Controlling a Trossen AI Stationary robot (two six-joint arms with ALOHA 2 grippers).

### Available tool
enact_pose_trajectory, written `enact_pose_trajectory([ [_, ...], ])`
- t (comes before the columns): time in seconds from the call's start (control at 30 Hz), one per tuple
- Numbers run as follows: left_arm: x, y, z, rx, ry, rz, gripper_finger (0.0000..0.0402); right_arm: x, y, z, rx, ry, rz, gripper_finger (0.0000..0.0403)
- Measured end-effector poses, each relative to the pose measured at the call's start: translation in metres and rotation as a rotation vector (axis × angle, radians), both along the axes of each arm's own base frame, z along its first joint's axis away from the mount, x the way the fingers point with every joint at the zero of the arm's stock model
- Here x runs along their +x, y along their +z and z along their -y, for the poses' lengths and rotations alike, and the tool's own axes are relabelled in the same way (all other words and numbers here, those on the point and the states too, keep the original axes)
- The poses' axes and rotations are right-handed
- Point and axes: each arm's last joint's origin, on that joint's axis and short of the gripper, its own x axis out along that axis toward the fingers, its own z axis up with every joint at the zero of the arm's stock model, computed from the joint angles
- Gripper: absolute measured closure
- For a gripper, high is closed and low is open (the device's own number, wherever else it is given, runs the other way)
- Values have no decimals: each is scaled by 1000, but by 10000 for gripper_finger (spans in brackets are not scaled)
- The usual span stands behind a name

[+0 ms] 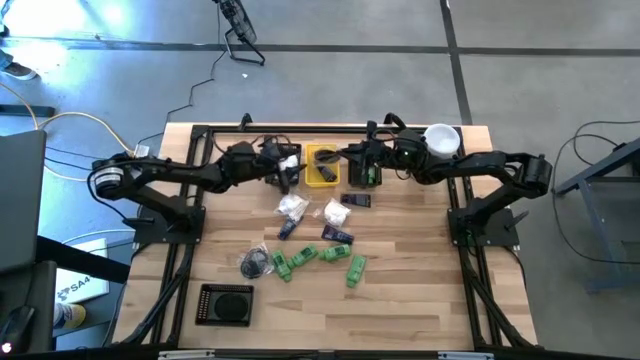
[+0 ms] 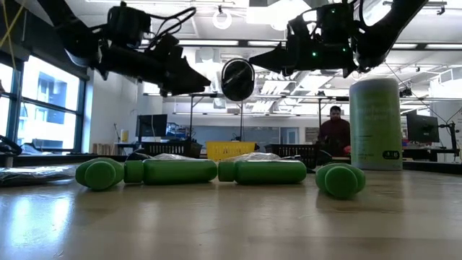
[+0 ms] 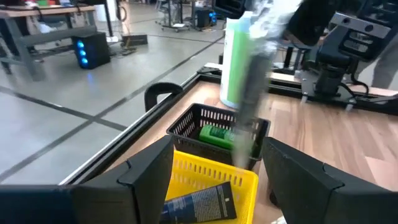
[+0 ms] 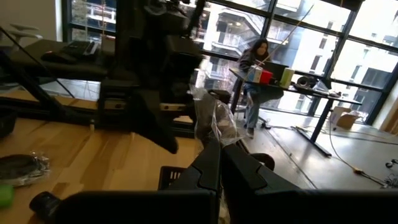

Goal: Pick & Place Travel size toiletries
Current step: Put the black hairbrush into the bottom black bin

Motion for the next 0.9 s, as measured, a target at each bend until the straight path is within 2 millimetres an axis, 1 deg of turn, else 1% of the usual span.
enact_pose_trajectory([
  [0.17, -4, 0, -10, -21, -60, 19, 160, 0, 0, 0, -4, -6, 1, 399],
  [0.37, -3, 4, -7, 37, -115, 36, 160, 0, 2, 0, -10, -9, 15, 399],
  [0.6, 2, -6, -10, 31, -119, 17, 160, 0, 1, -1, -4, -5, 14, 399],
  [0.9, 14, -15, -14, 34, -163, 128, 160, 1, 1, -2, -3, 0, 14, 399],
])
